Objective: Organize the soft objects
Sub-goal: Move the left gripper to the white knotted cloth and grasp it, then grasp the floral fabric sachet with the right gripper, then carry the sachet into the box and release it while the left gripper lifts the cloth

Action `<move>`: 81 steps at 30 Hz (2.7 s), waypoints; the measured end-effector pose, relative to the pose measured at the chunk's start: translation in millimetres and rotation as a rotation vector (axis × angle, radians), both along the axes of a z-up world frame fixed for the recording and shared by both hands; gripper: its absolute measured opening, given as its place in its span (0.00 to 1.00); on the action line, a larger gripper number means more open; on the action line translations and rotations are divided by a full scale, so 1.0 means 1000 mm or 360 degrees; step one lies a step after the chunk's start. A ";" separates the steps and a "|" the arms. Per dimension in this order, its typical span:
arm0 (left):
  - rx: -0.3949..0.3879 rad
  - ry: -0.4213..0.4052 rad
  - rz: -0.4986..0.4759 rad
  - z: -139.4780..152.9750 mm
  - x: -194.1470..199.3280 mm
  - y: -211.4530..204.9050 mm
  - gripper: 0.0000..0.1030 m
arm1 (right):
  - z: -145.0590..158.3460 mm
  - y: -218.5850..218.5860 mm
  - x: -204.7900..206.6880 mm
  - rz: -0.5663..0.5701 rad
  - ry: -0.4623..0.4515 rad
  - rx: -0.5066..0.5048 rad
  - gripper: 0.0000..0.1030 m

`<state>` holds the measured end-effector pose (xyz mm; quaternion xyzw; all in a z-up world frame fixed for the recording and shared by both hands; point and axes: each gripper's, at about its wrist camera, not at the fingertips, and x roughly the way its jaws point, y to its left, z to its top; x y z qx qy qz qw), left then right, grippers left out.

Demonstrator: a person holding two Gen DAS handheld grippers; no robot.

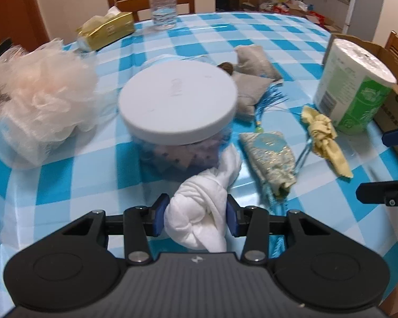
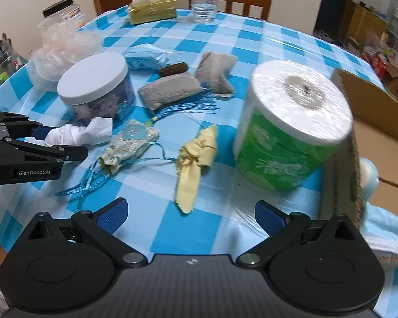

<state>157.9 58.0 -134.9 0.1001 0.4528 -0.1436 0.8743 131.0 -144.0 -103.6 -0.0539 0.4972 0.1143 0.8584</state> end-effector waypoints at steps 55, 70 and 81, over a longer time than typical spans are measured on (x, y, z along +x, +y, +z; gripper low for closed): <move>-0.0003 0.0027 0.0076 0.002 -0.008 0.047 0.42 | -0.024 0.085 0.063 0.0232 -0.0009 -0.0078 0.42; 0.0031 0.0058 -0.0056 0.028 -0.020 0.043 0.39 | 0.012 0.073 0.036 0.0367 -0.0021 -0.0050 0.38; 0.0025 0.0115 -0.0205 0.067 -0.038 0.023 0.39 | 0.064 0.043 0.003 0.0473 -0.0070 -0.0005 0.38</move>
